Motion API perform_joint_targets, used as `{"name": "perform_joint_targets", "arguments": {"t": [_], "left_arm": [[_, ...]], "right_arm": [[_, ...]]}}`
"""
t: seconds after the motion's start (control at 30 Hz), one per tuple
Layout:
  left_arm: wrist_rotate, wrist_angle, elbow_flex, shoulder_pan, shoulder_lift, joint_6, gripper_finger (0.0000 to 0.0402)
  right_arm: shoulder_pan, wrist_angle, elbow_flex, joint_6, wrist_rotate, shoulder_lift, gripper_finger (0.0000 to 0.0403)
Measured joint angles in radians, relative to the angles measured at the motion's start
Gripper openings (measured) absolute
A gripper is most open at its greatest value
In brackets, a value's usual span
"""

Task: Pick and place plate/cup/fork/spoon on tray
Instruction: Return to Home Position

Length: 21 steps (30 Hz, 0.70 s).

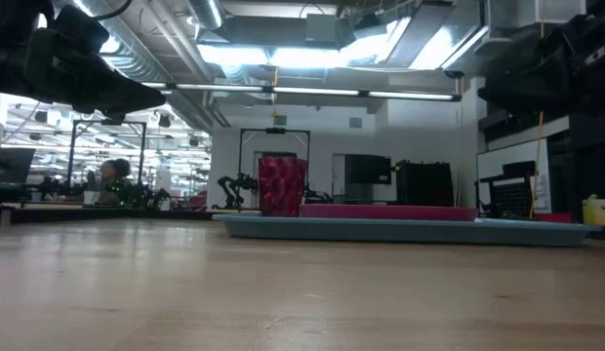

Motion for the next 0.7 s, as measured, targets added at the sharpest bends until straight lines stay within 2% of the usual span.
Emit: {"name": "perform_joint_targets", "arguments": {"t": [0.7], "left_arm": [[0.0,0.0,0.0,0.0,0.0,0.0,0.0082]], "right_arm": [[0.0,0.0,0.0,-0.065,0.002,0.004,0.0088]]}}
